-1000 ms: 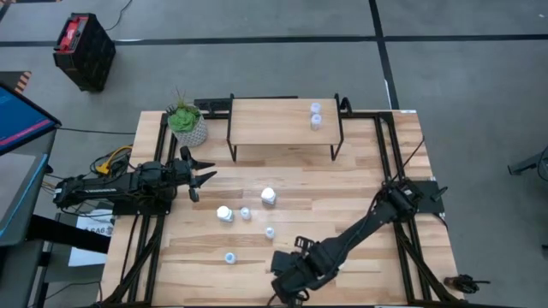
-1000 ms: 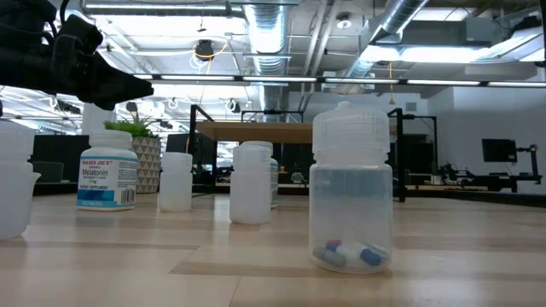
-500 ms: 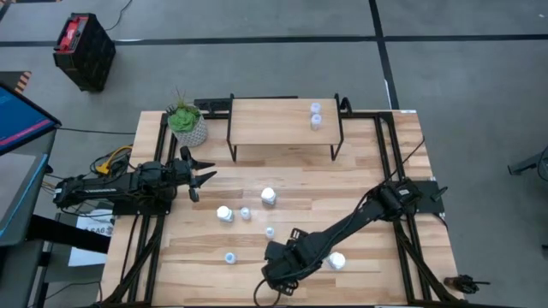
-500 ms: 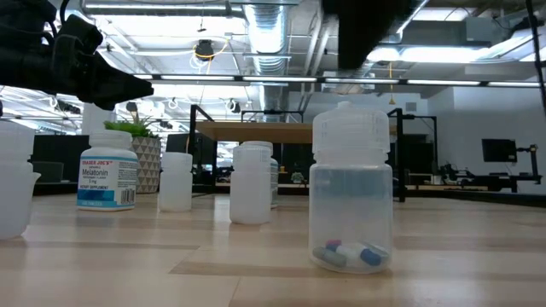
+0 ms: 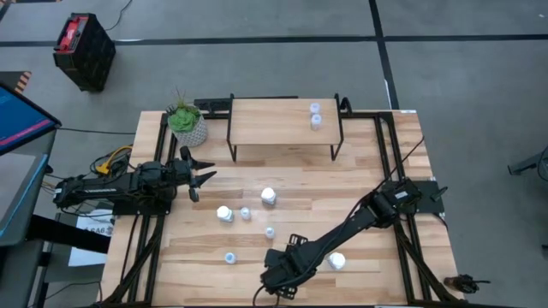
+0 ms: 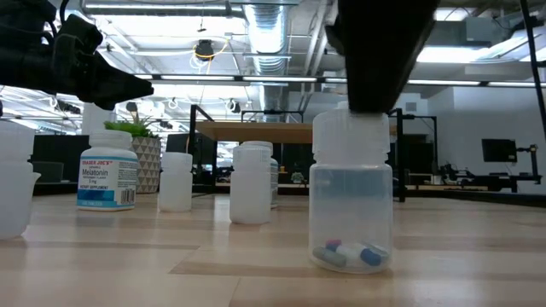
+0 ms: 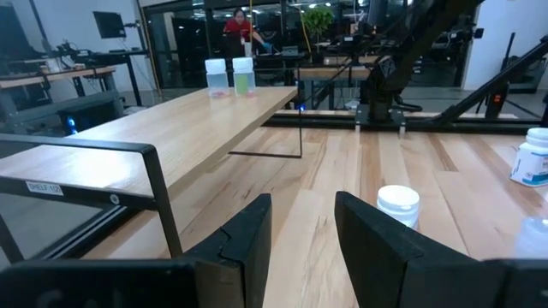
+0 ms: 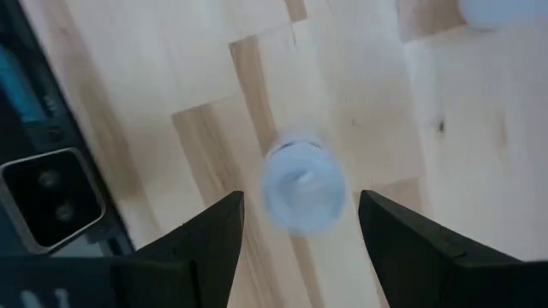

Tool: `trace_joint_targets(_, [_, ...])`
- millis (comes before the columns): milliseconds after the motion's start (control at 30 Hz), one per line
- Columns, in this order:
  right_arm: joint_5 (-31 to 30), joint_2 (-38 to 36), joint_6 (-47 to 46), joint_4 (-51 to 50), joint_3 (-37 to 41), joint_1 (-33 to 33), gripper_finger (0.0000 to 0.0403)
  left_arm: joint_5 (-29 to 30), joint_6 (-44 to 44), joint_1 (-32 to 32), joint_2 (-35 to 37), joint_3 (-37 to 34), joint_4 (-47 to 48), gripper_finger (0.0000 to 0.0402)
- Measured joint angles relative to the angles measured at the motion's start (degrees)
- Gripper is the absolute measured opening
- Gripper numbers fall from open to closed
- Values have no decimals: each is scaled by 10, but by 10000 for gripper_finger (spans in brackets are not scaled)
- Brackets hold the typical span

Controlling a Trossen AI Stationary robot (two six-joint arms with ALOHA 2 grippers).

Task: Pick and place medicine bottles onto shelf by color
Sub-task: Put the transparent pill bottle aligned with the other transparent pill bottle on the shelf

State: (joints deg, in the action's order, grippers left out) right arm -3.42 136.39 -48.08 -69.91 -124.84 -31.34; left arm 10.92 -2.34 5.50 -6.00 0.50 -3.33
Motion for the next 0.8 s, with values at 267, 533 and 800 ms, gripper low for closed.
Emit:
trace_joint_targets(267, [-7,9,6,5,0,9,255,0,0,0,0,0,0,121])
trace_joint_targets(533, [-4,17,5,3,0,12,254,0,0,0,0,0,1,121])
trace_joint_targets(800, [-2,17,5,1,0,19,206,0,0,0,0,0,1,121])
